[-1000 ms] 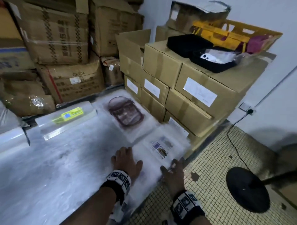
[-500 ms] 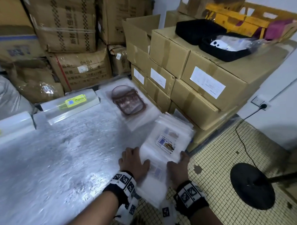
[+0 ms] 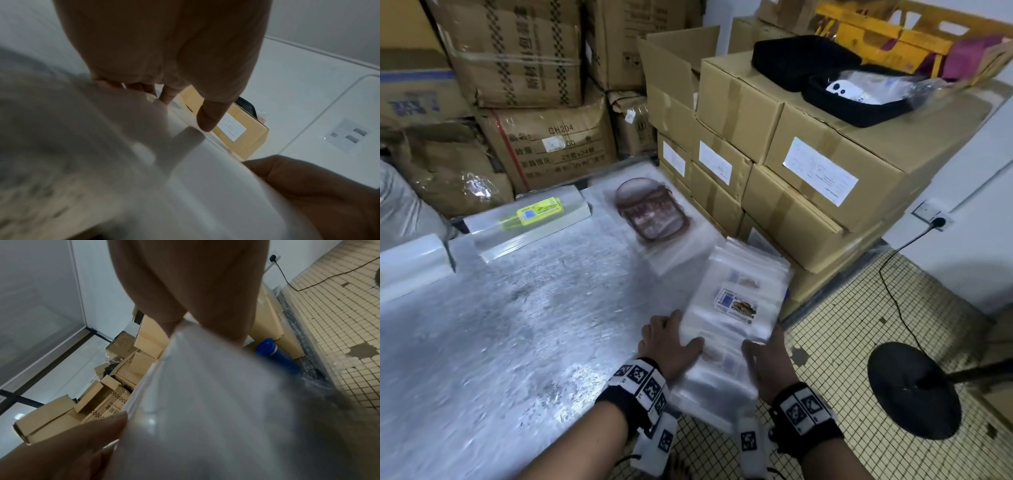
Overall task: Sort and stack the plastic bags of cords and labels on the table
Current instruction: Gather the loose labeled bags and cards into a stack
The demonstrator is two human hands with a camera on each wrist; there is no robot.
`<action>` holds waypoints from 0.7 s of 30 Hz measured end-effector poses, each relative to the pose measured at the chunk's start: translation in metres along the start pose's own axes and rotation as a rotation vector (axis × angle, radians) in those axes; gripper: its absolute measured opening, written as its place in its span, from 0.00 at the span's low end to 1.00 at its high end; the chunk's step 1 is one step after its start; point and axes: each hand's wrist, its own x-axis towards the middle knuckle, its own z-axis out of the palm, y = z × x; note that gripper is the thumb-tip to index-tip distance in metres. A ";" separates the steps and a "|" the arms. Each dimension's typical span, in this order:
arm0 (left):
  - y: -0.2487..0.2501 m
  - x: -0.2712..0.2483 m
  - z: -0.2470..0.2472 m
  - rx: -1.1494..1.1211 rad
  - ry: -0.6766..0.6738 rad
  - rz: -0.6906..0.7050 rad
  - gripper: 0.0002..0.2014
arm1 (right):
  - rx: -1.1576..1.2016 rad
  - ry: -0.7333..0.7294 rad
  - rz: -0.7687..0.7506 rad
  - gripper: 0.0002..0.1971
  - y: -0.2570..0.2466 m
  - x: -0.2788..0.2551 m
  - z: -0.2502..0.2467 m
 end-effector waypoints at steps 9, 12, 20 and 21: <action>0.014 0.025 -0.012 -0.665 -0.215 -0.090 0.22 | 0.300 -0.145 0.156 0.34 0.006 -0.013 -0.020; 0.012 0.017 -0.003 -0.800 -0.254 -0.133 0.16 | 0.353 -0.187 0.222 0.32 0.004 -0.018 -0.023; -0.005 -0.013 0.012 -0.952 -0.277 -0.010 0.30 | -0.011 -0.140 0.148 0.21 0.007 -0.040 -0.019; -0.009 -0.018 0.011 -0.950 -0.280 0.010 0.33 | 0.023 -0.147 0.136 0.23 0.005 -0.047 -0.017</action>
